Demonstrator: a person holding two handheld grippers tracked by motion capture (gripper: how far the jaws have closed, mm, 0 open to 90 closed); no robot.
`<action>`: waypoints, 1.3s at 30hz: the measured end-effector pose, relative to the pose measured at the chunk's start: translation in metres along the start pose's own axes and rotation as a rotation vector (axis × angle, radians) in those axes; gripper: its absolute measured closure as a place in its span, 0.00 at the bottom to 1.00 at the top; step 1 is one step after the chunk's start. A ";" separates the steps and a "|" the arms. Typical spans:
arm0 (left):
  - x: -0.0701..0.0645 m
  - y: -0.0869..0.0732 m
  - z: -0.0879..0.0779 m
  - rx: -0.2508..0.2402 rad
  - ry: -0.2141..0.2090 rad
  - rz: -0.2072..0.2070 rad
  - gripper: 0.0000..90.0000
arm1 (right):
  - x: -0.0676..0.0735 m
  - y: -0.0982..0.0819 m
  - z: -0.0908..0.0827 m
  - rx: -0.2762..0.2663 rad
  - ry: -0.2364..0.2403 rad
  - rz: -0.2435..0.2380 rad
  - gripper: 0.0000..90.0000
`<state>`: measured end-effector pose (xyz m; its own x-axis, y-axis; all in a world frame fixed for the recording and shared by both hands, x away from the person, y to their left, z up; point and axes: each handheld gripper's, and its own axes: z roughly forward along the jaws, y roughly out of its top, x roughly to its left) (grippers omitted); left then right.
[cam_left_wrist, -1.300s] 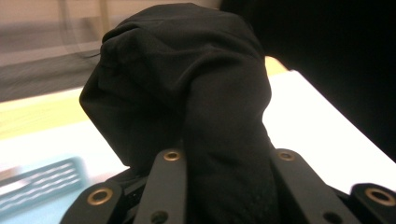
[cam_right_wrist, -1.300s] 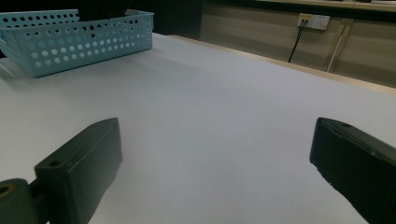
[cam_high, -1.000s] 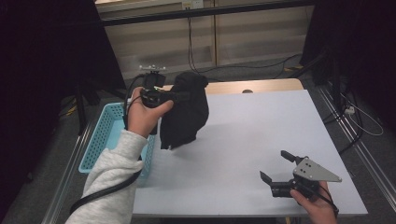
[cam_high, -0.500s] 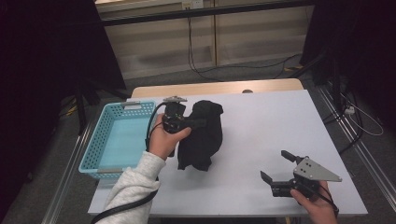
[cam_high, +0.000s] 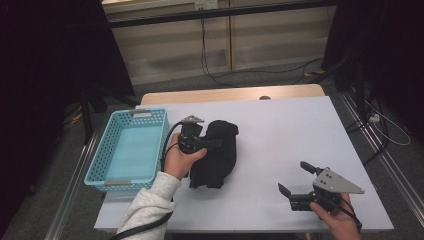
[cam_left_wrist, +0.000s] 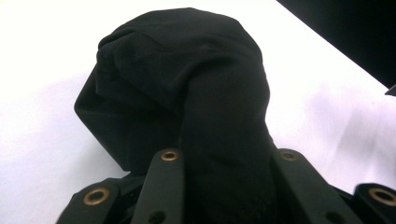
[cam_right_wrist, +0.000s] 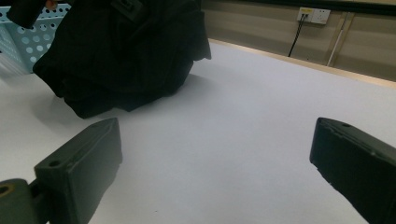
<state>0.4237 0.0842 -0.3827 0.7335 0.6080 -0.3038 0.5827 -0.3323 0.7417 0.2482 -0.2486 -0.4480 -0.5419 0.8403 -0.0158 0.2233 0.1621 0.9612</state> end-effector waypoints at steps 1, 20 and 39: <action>0.000 0.000 0.000 0.000 0.000 0.000 0.83 | 0.000 0.000 0.000 0.000 0.002 -0.002 0.02; -0.013 -0.003 0.020 -0.091 0.016 0.065 0.33 | 0.000 0.000 -0.003 0.003 0.005 -0.010 0.02; -0.002 -0.043 -0.010 -0.036 0.110 0.128 0.13 | 0.004 0.004 0.009 0.019 0.015 -0.021 0.02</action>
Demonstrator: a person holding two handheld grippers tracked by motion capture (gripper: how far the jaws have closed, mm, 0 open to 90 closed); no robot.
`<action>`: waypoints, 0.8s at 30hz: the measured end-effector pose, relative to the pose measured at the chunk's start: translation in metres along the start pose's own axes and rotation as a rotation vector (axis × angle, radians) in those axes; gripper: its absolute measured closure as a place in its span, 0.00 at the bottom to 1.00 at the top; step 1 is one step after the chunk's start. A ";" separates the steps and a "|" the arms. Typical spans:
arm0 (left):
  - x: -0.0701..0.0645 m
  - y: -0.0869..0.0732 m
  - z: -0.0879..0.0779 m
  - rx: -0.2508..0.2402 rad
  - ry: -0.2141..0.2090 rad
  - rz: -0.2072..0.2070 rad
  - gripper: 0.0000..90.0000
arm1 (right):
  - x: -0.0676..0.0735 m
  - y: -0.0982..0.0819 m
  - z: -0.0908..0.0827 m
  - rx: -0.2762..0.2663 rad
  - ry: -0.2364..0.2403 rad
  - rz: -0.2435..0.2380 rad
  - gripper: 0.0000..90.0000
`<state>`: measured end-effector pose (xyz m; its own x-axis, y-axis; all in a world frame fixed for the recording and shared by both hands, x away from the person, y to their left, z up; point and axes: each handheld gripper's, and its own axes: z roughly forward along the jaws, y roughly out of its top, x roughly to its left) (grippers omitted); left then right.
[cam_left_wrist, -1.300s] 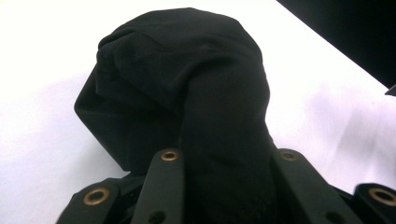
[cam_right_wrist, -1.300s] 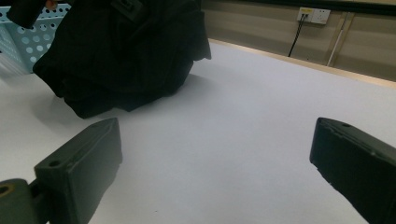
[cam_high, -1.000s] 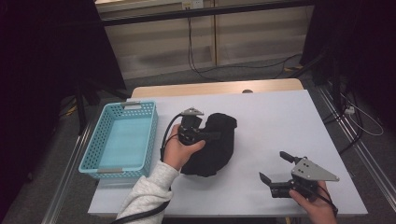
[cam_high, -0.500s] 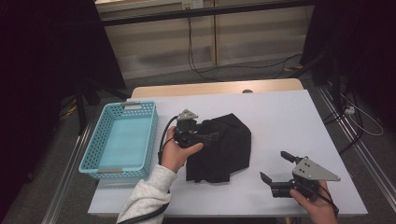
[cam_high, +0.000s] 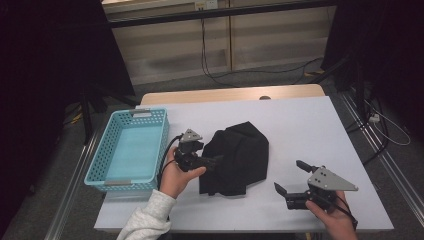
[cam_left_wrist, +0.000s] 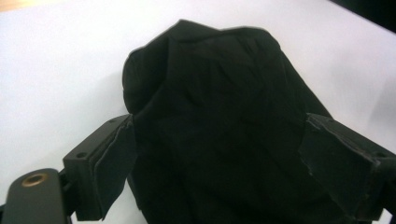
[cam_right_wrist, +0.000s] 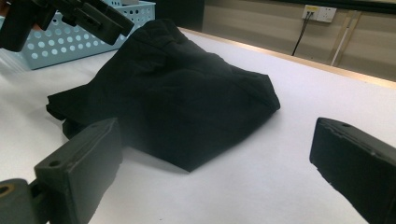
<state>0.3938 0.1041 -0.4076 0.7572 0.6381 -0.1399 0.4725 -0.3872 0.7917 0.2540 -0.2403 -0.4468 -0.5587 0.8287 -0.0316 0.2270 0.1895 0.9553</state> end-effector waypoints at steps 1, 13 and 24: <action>-0.001 -0.001 -0.002 -0.001 -0.002 -0.003 0.13 | 0.000 0.000 0.001 0.005 0.003 -0.002 0.02; -0.009 -0.018 -0.006 -0.020 -0.015 0.020 0.14 | 0.000 0.000 0.005 0.030 -0.002 0.003 0.02; -0.001 -0.037 -0.008 -0.029 0.018 -0.017 0.13 | -0.003 0.002 0.038 0.174 0.014 -0.017 0.09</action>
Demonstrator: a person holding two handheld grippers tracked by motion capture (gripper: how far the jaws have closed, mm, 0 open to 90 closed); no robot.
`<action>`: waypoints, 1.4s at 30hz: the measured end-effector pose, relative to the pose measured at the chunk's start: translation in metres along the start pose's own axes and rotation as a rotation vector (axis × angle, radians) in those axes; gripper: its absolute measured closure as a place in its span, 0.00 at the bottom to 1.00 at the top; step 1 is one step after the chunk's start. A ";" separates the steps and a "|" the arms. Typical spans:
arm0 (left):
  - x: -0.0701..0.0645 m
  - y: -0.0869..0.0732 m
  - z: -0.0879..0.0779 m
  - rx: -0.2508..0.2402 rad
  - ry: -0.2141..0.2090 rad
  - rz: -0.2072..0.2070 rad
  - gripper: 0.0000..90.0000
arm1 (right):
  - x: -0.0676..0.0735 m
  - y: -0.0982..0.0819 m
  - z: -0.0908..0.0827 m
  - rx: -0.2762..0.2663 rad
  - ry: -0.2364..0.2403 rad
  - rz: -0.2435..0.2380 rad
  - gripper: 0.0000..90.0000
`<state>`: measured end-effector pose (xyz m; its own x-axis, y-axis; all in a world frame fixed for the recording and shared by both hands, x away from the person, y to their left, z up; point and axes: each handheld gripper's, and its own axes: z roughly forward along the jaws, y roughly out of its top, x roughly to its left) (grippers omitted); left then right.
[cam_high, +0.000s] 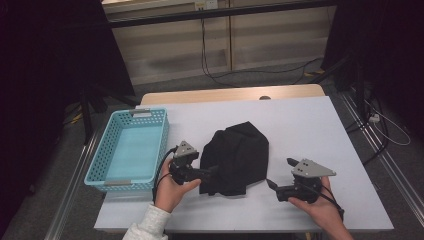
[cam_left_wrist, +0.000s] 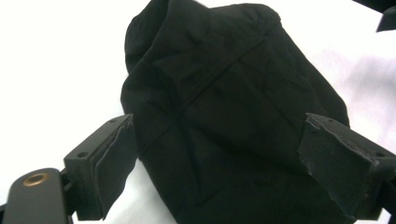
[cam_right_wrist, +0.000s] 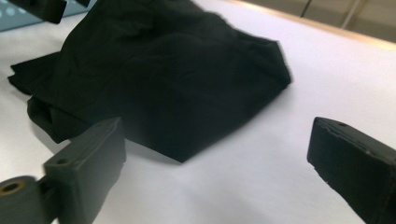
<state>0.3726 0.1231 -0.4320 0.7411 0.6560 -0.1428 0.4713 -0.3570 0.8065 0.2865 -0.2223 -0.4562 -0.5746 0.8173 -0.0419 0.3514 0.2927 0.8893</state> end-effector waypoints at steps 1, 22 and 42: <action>0.002 -0.001 -0.001 -0.001 0.014 0.007 0.13 | 0.001 0.002 0.008 0.011 0.023 -0.012 0.13; 0.003 -0.010 -0.008 -0.021 0.016 -0.027 0.12 | 0.011 0.012 0.054 0.212 0.122 -0.081 0.97; -0.019 -0.010 0.005 -0.043 -0.114 0.026 0.25 | -0.054 0.006 -0.013 -0.003 -0.027 0.207 0.98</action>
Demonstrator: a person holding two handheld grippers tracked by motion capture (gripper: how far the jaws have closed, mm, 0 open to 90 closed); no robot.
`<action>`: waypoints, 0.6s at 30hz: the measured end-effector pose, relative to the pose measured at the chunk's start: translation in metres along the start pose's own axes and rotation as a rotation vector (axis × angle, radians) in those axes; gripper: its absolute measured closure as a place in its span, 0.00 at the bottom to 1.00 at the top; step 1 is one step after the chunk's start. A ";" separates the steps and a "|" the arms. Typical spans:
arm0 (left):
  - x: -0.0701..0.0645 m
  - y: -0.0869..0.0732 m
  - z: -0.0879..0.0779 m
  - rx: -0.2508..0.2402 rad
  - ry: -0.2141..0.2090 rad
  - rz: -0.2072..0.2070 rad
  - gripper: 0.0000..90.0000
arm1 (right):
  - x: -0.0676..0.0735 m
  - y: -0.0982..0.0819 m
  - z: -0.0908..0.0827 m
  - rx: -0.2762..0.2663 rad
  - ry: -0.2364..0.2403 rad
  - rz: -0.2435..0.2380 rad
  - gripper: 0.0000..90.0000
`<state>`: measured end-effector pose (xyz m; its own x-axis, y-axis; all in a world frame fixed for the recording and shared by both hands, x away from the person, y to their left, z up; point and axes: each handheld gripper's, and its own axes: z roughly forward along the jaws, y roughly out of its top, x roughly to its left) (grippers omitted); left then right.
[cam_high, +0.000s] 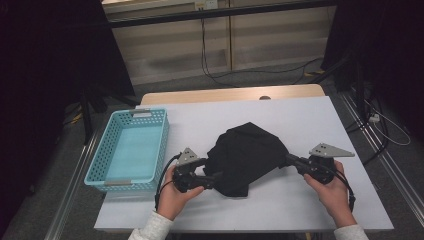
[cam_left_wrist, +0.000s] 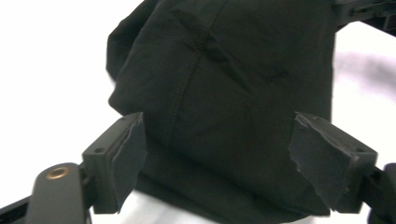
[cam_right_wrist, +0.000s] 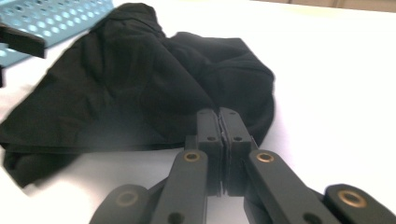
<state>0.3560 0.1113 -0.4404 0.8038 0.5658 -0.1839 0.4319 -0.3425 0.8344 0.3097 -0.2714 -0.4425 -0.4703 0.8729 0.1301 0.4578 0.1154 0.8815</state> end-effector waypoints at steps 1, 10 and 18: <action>0.000 0.000 0.000 0.000 0.000 0.000 0.29 | -0.002 0.000 -0.003 -0.009 -0.009 0.006 0.98; -0.022 0.003 0.013 0.006 -0.068 0.075 0.35 | -0.009 -0.004 -0.011 -0.016 -0.015 0.046 0.98; -0.031 -0.010 0.036 0.095 -0.116 0.105 0.34 | -0.001 -0.003 -0.003 0.006 0.007 0.026 0.98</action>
<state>0.3414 0.0706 -0.4615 0.8858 0.4349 -0.1620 0.3757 -0.4670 0.8005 0.3066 -0.2743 -0.4440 -0.4637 0.8721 0.1561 0.4746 0.0958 0.8750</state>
